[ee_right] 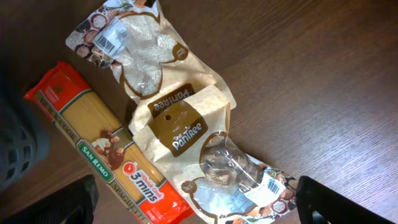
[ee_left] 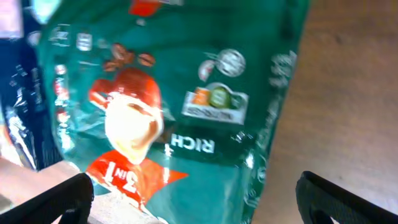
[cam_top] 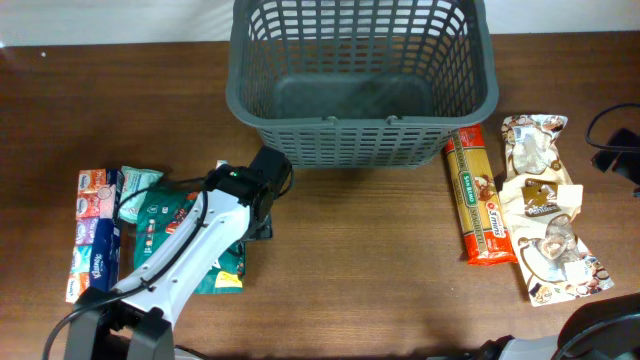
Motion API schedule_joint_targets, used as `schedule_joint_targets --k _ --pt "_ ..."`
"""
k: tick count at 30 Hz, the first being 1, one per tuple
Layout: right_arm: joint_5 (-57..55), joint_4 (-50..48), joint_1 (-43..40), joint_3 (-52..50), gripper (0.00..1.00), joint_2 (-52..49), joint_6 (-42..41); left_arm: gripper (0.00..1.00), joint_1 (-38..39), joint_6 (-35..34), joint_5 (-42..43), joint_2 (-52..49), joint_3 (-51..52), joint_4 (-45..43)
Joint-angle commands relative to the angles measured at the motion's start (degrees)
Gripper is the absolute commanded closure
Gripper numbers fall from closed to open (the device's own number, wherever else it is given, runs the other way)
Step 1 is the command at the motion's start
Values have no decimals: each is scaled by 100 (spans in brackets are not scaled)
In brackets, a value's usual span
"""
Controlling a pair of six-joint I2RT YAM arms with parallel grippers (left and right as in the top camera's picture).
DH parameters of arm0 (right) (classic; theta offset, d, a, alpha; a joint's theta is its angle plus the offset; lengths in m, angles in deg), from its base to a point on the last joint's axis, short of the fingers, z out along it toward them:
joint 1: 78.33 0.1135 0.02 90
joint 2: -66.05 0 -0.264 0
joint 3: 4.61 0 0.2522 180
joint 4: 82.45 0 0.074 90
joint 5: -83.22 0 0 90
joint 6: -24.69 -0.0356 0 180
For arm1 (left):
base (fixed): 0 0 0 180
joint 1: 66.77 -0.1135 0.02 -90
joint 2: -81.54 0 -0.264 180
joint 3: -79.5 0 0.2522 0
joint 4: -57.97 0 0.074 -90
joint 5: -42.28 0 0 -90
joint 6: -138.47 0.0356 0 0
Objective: Pack container
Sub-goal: 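Grasp the green Nescafé bag's top edge with the left gripper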
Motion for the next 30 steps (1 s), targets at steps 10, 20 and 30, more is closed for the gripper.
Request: schedule_joint_targets --k 10,20,30 --pt "201 -7 -4 2 1 -22 -74 1 13 -629 -20 -216 39 -581" --pt "201 -79 -4 2 1 -22 -74 1 13 79 146 -393 44 -789" --pt "199 -142 -7 2 1 -22 -74 1 13 348 151 -933 188 -791"
